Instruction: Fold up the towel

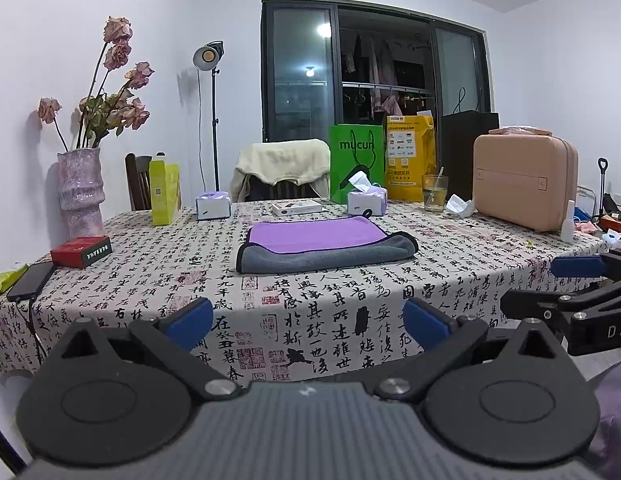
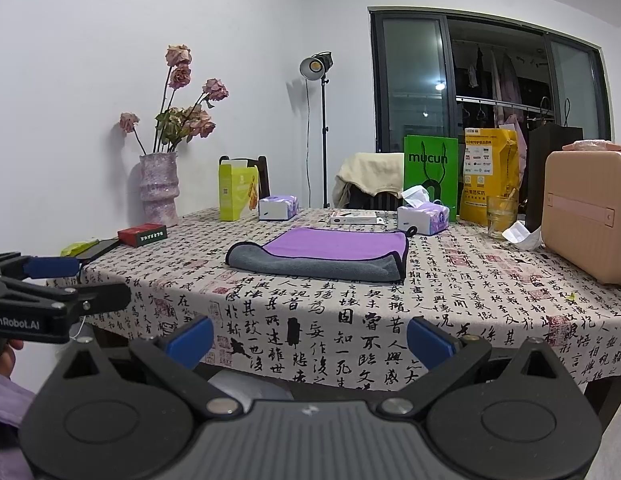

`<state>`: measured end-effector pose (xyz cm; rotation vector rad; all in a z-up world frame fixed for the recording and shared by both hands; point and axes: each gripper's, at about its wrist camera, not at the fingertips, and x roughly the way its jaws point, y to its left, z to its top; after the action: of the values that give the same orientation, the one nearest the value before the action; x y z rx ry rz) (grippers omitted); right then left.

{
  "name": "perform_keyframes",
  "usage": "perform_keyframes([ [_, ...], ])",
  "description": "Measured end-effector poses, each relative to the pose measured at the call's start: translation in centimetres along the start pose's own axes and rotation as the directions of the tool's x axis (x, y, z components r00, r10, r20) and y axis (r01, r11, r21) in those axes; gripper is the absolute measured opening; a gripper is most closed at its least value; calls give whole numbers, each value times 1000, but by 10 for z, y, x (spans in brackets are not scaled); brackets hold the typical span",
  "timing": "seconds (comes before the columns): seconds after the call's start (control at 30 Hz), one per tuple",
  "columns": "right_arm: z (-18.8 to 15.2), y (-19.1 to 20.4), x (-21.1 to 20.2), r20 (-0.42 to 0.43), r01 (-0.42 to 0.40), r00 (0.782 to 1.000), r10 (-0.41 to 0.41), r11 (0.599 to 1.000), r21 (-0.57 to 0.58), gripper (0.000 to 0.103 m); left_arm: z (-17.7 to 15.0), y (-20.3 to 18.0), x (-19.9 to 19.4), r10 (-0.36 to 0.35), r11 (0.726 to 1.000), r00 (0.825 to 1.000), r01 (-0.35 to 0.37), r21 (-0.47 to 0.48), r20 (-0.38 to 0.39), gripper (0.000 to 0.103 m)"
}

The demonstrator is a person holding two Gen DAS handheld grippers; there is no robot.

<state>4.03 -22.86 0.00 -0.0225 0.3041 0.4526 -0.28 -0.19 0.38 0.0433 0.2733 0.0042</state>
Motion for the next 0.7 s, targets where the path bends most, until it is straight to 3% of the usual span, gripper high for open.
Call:
perform_keyframes([
  [0.7,-6,0,3,-5,13,1000,-13,1000,8,103,-4,0,9,3,1000,1000,-3,26,-4,103],
])
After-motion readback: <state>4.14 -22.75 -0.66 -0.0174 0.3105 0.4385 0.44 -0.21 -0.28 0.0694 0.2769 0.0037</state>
